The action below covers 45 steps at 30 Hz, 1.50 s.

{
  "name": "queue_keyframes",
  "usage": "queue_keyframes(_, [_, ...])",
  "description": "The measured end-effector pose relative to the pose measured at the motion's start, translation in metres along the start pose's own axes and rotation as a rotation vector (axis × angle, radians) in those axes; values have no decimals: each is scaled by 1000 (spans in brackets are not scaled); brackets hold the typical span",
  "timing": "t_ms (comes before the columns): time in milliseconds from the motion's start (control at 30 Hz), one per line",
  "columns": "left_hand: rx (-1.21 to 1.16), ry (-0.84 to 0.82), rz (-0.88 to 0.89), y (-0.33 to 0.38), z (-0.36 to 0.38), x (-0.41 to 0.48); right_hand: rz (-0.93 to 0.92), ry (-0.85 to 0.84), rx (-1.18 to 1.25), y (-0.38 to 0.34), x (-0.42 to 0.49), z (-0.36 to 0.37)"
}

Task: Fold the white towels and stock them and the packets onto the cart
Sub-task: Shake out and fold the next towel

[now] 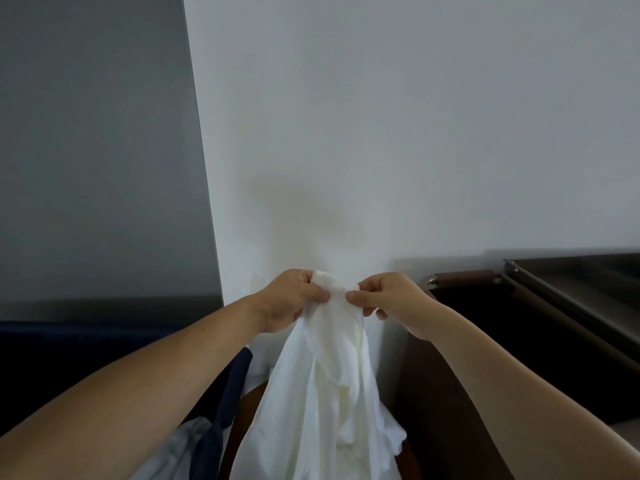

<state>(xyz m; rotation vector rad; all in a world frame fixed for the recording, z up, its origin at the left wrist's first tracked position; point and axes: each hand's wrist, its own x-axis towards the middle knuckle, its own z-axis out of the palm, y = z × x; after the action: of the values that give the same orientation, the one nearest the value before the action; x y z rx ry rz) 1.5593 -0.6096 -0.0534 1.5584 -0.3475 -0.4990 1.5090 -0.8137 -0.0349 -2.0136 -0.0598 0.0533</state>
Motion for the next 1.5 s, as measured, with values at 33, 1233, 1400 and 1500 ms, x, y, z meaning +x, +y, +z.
queue_keyframes(33, [-1, -3, -3, 0, 1, 1, -31, 35, -18, 1, 1, 2])
queue_keyframes(1233, [41, -87, 97, 11, 22, -18, -228, 136, -62, -27, 1, 9])
queue_keyframes(1400, [190, -20, 193, 10, 28, -19, -249, 134, -123, -28, 2, 8])
queue_keyframes(1500, [216, -17, 239, 15, 31, -23, -301, 131, -276, -31, 2, 3])
